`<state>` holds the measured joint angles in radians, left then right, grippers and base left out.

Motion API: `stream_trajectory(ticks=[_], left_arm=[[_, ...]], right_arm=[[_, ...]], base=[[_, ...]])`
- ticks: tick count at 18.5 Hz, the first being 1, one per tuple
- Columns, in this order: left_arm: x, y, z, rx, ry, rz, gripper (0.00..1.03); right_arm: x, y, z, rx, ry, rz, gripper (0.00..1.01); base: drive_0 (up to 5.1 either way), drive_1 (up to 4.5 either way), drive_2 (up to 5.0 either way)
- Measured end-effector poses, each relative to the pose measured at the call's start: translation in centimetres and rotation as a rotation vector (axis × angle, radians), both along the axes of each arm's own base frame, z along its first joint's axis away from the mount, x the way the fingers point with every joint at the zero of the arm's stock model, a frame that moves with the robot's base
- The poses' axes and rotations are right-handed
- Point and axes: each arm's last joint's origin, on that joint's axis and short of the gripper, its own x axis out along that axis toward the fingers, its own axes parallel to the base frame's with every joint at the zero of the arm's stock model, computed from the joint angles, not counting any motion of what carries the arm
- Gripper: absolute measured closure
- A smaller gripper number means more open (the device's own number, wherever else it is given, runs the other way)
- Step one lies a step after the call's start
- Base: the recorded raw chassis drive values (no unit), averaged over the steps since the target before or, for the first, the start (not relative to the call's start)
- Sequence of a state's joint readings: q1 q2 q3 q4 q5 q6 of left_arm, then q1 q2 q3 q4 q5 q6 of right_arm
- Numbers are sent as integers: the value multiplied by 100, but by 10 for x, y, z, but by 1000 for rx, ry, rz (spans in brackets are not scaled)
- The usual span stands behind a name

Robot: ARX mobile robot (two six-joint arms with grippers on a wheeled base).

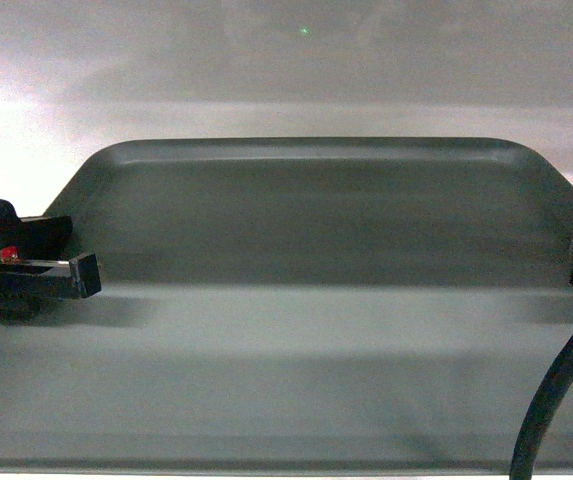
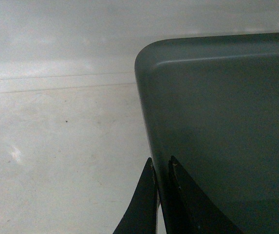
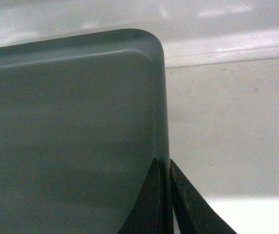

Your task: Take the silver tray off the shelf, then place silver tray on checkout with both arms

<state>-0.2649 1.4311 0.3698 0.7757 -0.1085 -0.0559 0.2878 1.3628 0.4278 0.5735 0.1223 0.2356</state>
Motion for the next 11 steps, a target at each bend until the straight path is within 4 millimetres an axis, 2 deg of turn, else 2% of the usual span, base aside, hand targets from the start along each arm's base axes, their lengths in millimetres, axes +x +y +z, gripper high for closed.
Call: stream_trajectory(ticks=[5, 11], left_arm=[[0, 0, 0, 18, 66, -9, 97], [-1, 0, -4, 37, 117, 2, 99]], right_arm=[[-1, 2, 7, -30, 83, -3, 99], [-3, 6, 5, -51, 144, 9, 99]], base=[[0, 0, 0], [0, 0, 0]])
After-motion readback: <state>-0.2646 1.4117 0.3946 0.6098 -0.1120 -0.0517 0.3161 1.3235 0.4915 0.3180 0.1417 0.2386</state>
